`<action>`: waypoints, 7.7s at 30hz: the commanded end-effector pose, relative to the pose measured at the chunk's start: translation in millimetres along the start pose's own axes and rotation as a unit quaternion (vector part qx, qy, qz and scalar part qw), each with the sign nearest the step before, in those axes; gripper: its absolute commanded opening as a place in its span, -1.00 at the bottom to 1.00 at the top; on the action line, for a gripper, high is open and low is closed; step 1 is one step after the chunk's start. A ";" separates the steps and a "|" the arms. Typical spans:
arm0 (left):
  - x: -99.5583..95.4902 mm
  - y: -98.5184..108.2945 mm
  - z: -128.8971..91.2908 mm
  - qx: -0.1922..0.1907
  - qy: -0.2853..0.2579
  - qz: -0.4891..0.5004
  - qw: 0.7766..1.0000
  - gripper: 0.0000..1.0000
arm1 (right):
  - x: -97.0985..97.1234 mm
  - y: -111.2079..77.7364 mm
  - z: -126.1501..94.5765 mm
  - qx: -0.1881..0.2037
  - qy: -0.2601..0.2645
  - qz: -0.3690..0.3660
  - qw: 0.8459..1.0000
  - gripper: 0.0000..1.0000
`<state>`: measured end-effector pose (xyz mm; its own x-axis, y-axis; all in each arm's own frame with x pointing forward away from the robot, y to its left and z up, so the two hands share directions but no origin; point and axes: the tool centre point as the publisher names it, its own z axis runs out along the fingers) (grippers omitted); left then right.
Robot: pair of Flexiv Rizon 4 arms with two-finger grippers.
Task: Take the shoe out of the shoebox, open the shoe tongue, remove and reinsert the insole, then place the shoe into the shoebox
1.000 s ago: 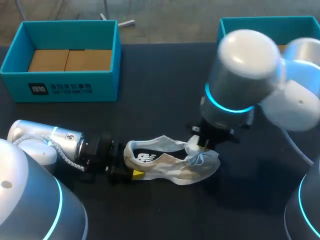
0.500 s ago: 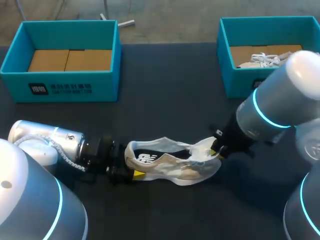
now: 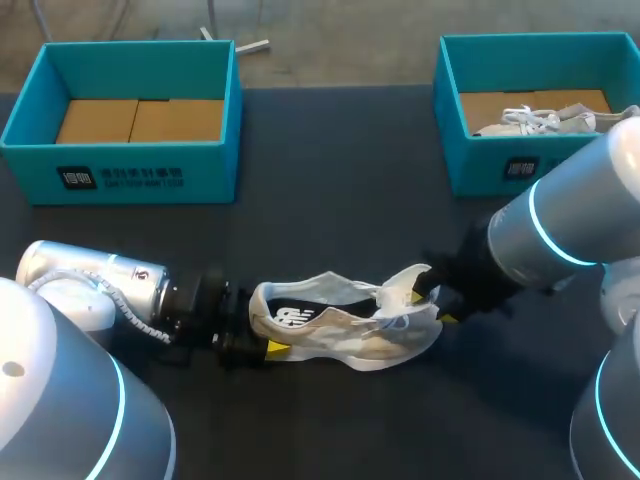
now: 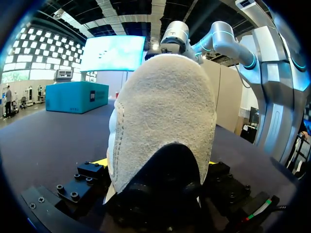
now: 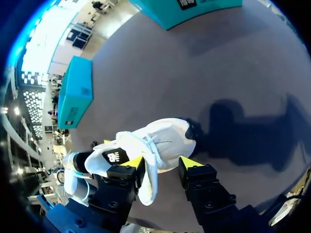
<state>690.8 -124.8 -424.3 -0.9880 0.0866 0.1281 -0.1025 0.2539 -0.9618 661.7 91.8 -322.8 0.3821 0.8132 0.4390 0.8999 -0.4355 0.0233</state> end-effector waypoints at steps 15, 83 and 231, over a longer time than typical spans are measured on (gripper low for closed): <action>0.9 3.2 0.7 0.000 -0.002 0.000 1.000 -1.00 | 77.2 -27.5 -82.0 -0.049 -0.109 -0.091 0.989 -0.05; 0.9 3.2 0.7 0.000 -0.002 0.000 1.000 -1.00 | 150.5 -68.1 3.4 0.114 -0.104 -0.744 0.650 -1.00; 0.9 3.2 0.7 0.000 -0.002 0.000 1.000 -1.00 | 58.1 -36.9 106.0 0.178 -0.046 -0.773 0.608 -1.00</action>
<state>690.0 -124.3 -424.3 -0.9880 0.0874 0.1276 -0.1019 0.2531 -0.9621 686.4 209.4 -401.3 -0.9781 0.1668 0.1244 0.1775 0.9808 0.0807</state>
